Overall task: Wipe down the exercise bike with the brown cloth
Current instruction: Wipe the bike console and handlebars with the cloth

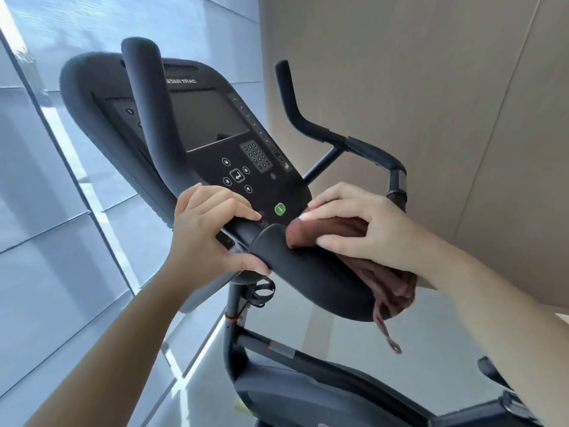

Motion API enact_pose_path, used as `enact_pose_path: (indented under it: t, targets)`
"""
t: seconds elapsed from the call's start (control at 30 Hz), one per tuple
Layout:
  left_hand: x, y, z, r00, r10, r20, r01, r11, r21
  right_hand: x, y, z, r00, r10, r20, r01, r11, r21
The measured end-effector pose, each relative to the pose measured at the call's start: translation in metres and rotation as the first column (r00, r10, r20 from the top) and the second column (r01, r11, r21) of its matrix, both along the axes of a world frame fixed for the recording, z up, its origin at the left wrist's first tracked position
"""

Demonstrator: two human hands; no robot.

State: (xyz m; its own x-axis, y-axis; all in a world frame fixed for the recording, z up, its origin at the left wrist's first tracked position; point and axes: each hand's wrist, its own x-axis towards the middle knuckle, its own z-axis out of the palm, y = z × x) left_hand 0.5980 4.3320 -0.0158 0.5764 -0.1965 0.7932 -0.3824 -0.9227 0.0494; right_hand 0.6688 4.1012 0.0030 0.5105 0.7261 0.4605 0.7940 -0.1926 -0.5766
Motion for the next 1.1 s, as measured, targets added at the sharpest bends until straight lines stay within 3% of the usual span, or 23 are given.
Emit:
enact_pose_path:
  t: [0.1, 0.2, 0.37, 0.5, 0.6, 0.73, 0.83, 1.0, 1.1]
  targets:
    - [-0.001, 0.001, 0.000, 1.000, -0.010, -0.009, 0.010, 1.000, 0.019, -0.002, 0.023, 0.005, 0.997, 0.058, 0.048, -0.057, 0.998, -0.019]
    - [0.000, 0.003, -0.001, 1.000, -0.021, -0.005, 0.021, 0.999, 0.033, 0.007, 0.001, 0.000, 0.995, 0.093, -0.022, -0.094, 0.992, -0.082]
    - [-0.001, 0.005, -0.002, 1.000, -0.016, -0.013, 0.017, 0.997, 0.080, 0.017, -0.050, -0.017, 0.999, 0.019, -0.046, -0.023, 0.996, -0.085]
    - [-0.010, 0.000, 0.001, 0.994, 0.044, -0.096, -0.027, 0.985, 0.168, 0.011, -0.030, -0.014, 0.998, 0.012, 0.060, -0.010, 0.999, -0.040]
    - [-0.019, -0.009, 0.002, 0.984, 0.067, -0.166, -0.042, 0.988, 0.146, 0.008, -0.010, -0.011, 0.988, 0.061, 0.139, -0.059, 0.998, -0.013]
    - [-0.028, -0.036, -0.006, 0.973, 0.112, -0.201, -0.093, 0.991, 0.098, 0.027, -0.041, -0.022, 0.979, 0.153, 0.131, -0.146, 0.987, -0.066]
    - [-0.038, -0.056, -0.013, 0.962, 0.183, -0.204, -0.169, 0.982, 0.081, 0.046, -0.079, -0.033, 0.960, 0.165, 0.226, -0.151, 0.985, -0.078]
    - [-0.047, -0.104, -0.016, 0.926, 0.323, -0.197, -0.291, 0.941, 0.176, 0.053, -0.063, -0.022, 0.926, 0.280, 0.255, -0.279, 0.959, -0.039]
    - [-0.046, -0.131, -0.022, 0.912, 0.355, -0.206, -0.349, 0.935, 0.066, 0.042, -0.036, -0.021, 0.908, 0.284, 0.307, -0.309, 0.951, 0.034]
